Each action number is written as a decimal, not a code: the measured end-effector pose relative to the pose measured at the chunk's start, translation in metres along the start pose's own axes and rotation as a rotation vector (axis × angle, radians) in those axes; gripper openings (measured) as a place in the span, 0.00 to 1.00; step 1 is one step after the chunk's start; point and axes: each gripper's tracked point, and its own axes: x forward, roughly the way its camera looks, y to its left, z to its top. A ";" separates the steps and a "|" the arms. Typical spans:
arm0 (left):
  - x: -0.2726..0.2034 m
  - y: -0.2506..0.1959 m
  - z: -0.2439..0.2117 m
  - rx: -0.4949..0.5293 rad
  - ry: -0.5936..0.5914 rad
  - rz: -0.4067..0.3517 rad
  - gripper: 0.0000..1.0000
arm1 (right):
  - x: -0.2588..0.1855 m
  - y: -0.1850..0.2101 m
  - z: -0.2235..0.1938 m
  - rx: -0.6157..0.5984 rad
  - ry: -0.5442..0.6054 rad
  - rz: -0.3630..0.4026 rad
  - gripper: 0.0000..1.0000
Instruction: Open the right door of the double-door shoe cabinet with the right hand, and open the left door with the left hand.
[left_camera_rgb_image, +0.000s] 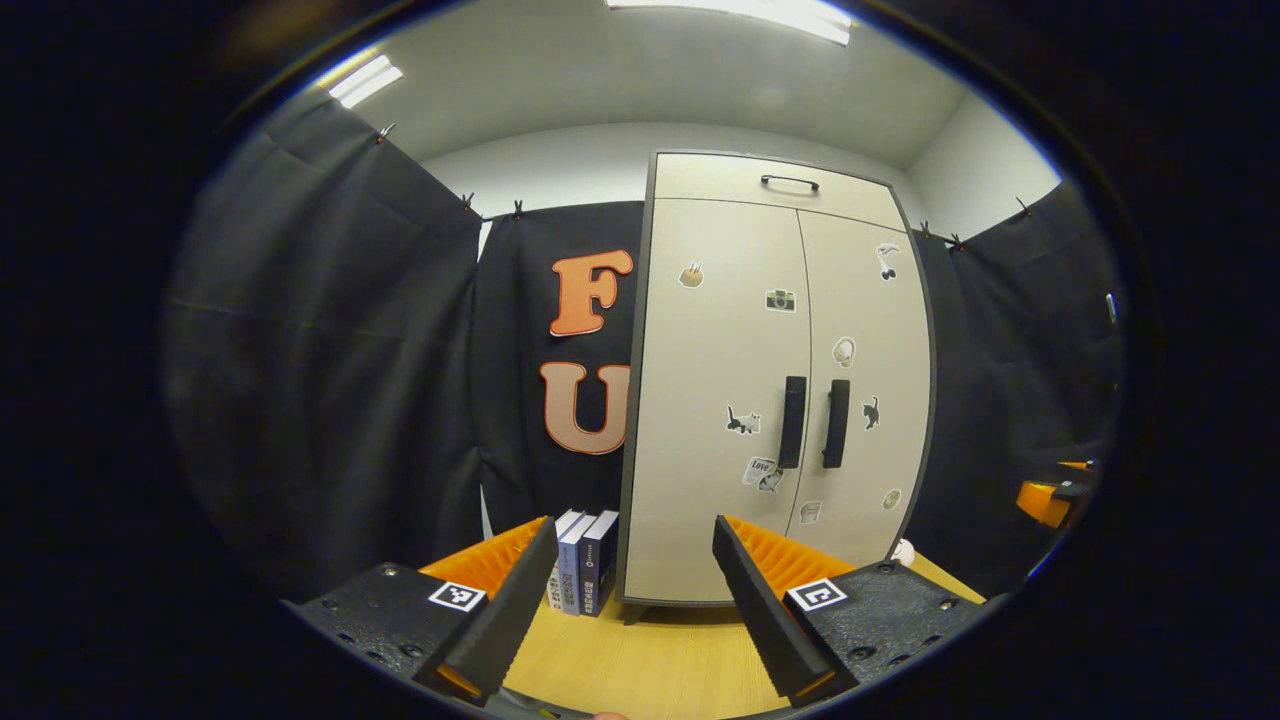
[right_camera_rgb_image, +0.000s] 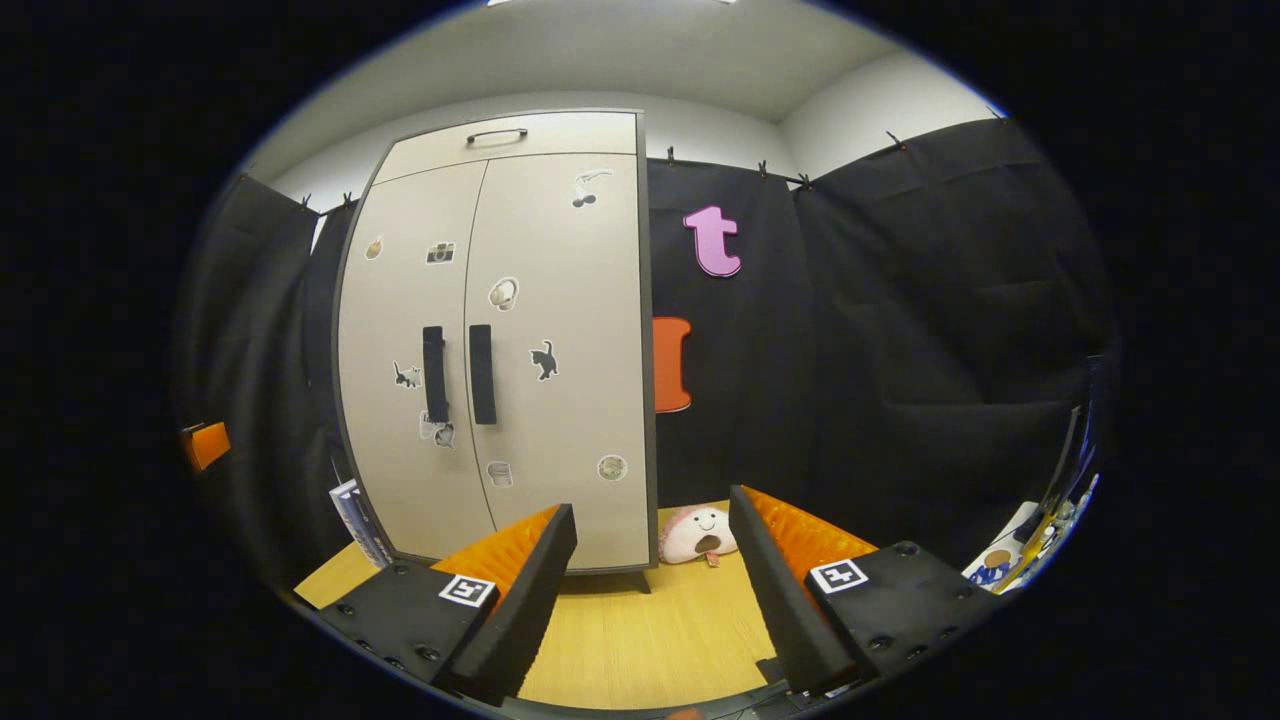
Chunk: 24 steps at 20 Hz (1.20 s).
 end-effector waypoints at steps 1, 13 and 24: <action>0.001 0.001 0.000 0.006 -0.001 0.003 0.95 | 0.006 0.004 0.001 -0.003 0.001 0.006 0.99; 0.005 0.015 -0.013 0.005 0.024 0.038 0.95 | 0.098 0.080 0.029 -0.006 0.000 0.122 0.98; 0.019 0.041 -0.022 0.015 0.037 0.110 0.95 | 0.175 0.170 0.074 -0.029 -0.034 0.221 0.98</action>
